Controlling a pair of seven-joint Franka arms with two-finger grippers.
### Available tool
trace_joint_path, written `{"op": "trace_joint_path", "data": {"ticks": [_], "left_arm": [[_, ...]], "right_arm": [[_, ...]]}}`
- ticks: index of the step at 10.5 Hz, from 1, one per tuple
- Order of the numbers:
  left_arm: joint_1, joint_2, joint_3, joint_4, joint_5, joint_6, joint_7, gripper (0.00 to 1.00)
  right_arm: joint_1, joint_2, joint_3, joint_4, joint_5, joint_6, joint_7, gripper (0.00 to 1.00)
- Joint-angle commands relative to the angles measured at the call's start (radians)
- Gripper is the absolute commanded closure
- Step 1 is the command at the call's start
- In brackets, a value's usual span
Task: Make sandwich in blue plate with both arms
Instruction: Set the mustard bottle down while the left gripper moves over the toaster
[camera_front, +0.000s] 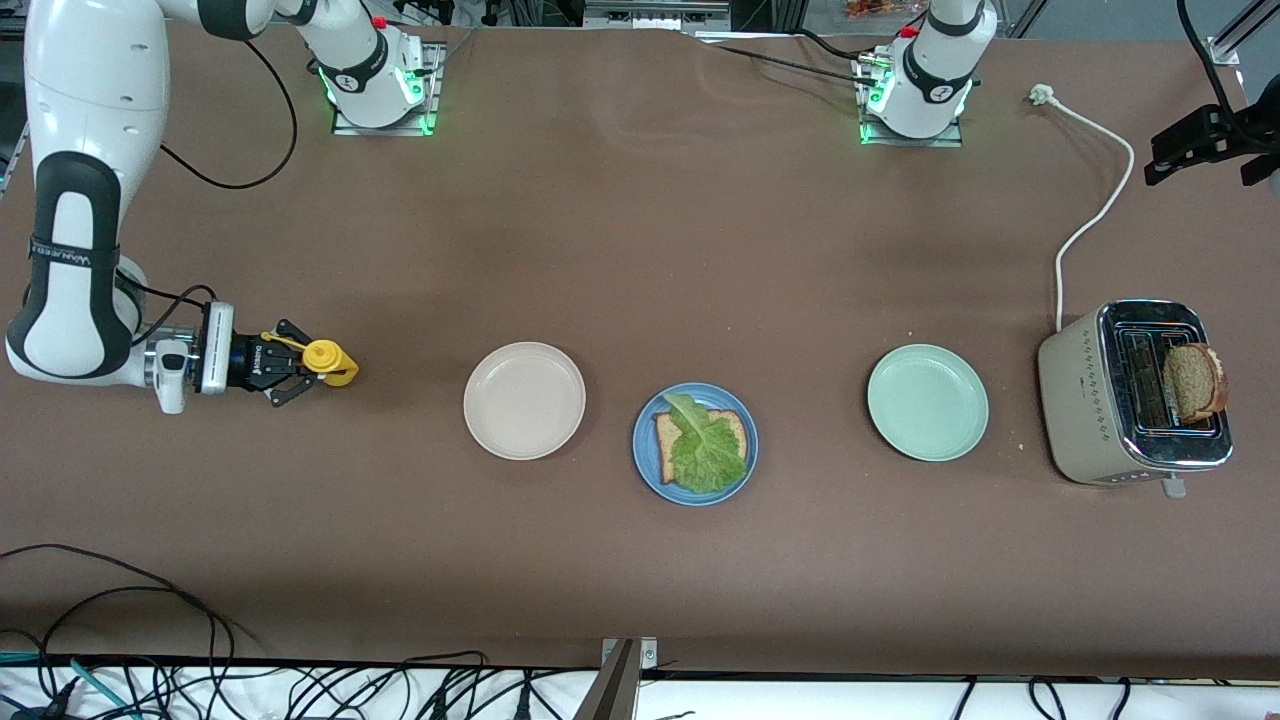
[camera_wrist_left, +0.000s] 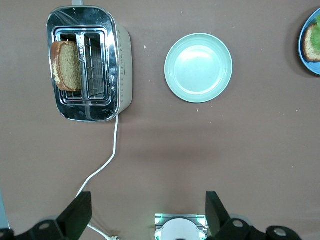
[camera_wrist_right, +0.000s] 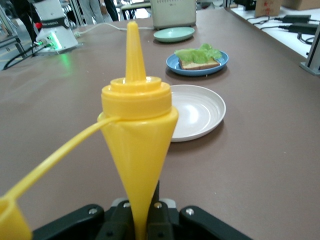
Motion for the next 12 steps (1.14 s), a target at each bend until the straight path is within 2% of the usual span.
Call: {"op": "trace_joint_path", "data": {"ticks": [1, 2, 4, 5, 7, 12], "left_arm": [[0.009, 0.008, 0.000, 0.021, -0.002, -0.017, 0.020, 0.00], [0.009, 0.008, 0.000, 0.021, -0.002, -0.017, 0.020, 0.00], [0.006, 0.007, -0.007, 0.022, -0.003, -0.019, 0.009, 0.00], [0.001, 0.030, -0.007, 0.024, -0.002, -0.016, 0.024, 0.00], [0.004, 0.070, -0.005, 0.025, 0.007, 0.019, 0.021, 0.00], [0.090, 0.154, 0.012, 0.038, 0.010, 0.048, 0.012, 0.00]], "right_arm": [[-0.034, 0.082, 0.013, 0.069, 0.066, -0.069, -0.045, 1.00], [-0.062, 0.097, 0.042, 0.072, 0.073, -0.071, -0.049, 1.00], [-0.160, 0.150, 0.145, 0.118, 0.074, -0.086, -0.068, 1.00], [-0.191, 0.167, 0.171, 0.132, 0.070, -0.088, -0.072, 1.00], [-0.197, 0.178, 0.179, 0.133, 0.074, -0.089, -0.078, 1.00], [-0.197, 0.191, 0.179, 0.133, 0.075, -0.103, -0.076, 1.00]]}}
